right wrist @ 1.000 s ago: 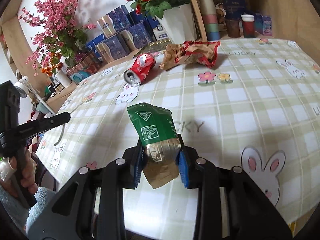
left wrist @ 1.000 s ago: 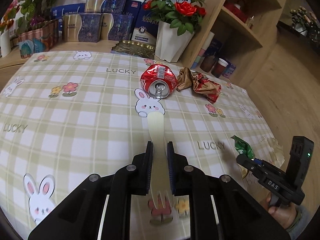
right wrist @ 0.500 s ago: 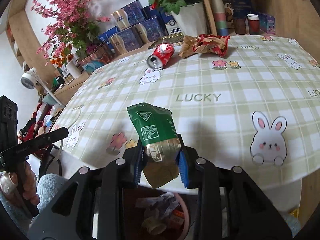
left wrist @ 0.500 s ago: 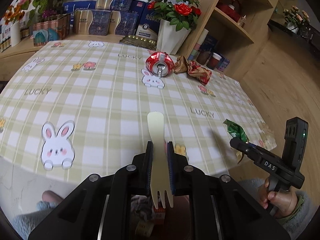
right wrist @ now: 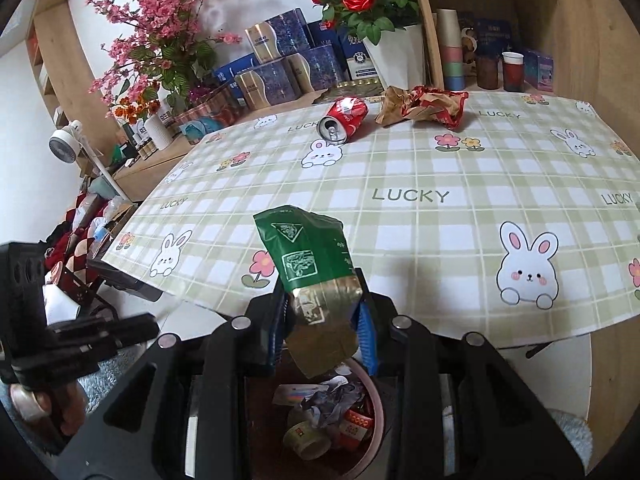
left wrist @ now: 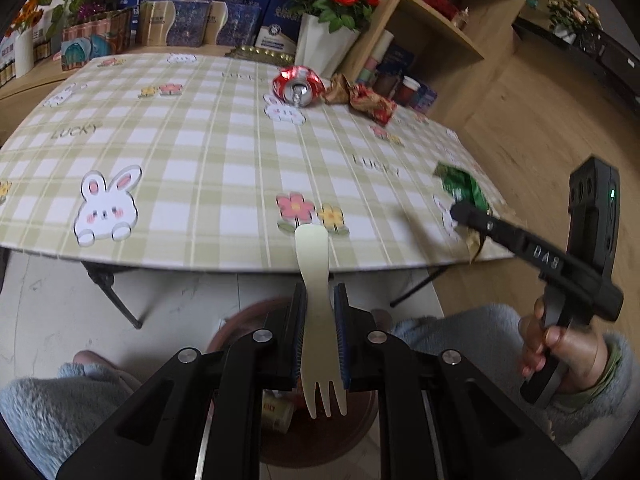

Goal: Collect trash
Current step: 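Carry the fork over the bin and open the left gripper while the right carries the packet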

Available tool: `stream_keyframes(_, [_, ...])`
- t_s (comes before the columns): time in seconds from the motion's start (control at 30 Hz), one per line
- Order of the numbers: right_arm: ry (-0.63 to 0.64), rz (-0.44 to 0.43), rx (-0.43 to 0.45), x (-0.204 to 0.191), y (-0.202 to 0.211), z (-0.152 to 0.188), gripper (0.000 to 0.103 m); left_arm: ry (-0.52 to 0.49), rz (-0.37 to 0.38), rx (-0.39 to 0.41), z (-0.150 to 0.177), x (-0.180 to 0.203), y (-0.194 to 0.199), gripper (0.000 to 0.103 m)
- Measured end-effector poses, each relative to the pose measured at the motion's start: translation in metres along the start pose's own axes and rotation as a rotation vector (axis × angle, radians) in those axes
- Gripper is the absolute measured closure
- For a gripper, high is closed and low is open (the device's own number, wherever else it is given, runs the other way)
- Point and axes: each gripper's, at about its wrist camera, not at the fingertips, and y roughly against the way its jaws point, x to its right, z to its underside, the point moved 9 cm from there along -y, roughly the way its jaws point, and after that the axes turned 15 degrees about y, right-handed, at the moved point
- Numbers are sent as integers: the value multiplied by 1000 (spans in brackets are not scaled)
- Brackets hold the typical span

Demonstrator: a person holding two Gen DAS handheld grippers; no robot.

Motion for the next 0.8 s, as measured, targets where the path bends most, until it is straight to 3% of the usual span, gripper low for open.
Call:
stream_keyframes(0.4, [-32, 0, -18, 4, 14, 33, 70, 65, 1, -90, 31, -6, -18, 89])
stream_keyframes(0.8, [-62, -2, -17, 11, 19, 44, 70, 11, -24, -107, 35, 8, -28, 86])
